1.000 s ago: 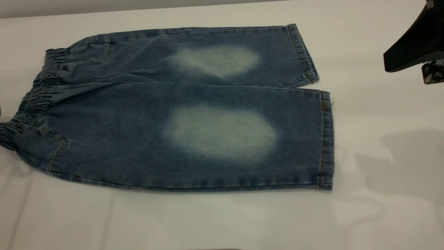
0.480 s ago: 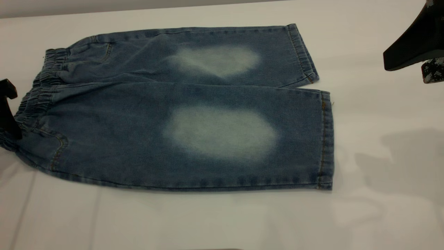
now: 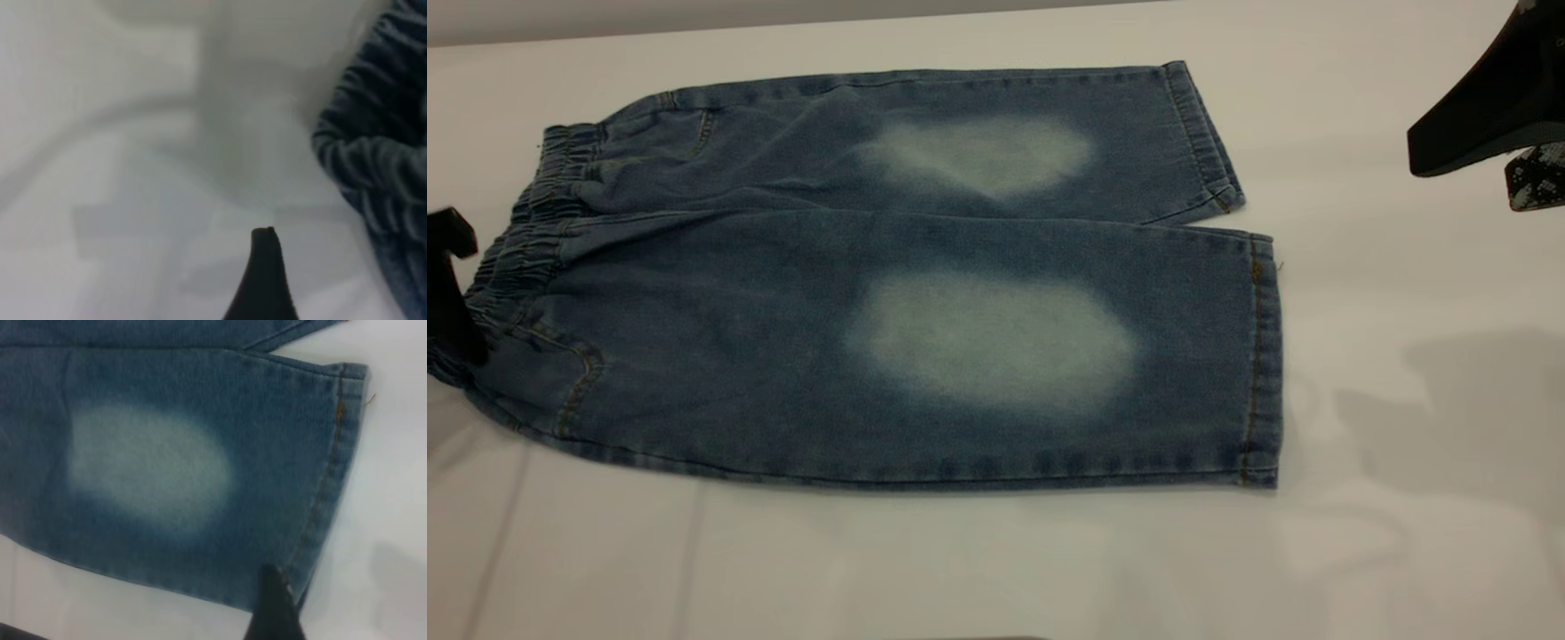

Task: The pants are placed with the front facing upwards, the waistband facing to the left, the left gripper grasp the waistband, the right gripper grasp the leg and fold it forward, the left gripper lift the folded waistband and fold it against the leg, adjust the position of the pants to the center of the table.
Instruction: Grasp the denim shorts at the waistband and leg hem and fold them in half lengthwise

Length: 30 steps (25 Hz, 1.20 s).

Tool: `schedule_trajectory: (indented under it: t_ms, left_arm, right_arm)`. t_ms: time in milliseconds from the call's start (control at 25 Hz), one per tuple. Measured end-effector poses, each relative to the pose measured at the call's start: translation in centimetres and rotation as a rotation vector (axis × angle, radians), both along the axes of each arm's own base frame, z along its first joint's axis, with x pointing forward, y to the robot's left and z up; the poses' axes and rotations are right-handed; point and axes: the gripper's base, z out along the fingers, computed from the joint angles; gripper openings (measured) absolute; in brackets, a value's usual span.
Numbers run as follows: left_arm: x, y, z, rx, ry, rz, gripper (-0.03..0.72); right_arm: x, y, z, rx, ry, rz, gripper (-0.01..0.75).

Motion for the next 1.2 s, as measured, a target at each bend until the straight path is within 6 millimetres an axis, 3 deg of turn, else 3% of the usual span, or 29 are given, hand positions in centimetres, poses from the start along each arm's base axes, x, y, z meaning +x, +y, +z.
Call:
schedule_trajectory:
  t_ms: [280,680,800,1200]
  left_arm:
    - [0.5,0.1,0.5,0.025,-0.061,-0.017,0.534]
    - [0.8,0.3,-1.6,0.037,-0.061,-0.012,0.526]
    - [1.0,0.3,-1.7,0.044,-0.078,-0.011,0.481]
    - [1.2,0.3,-2.2,0.048,-0.085,-0.010,0.228]
  right_arm:
    - [0.1,0.0,0.0,-0.002,-0.004,-0.007,0.435]
    - [0.1,-0.1,0.0,-0.002,-0.005,-0.012,0.435]
    - [0.1,-0.1,0.1,-0.001,-0.006,-0.012,0.435]
    - [0.1,0.0,0.1,0.007,-0.001,-0.005,0.435]
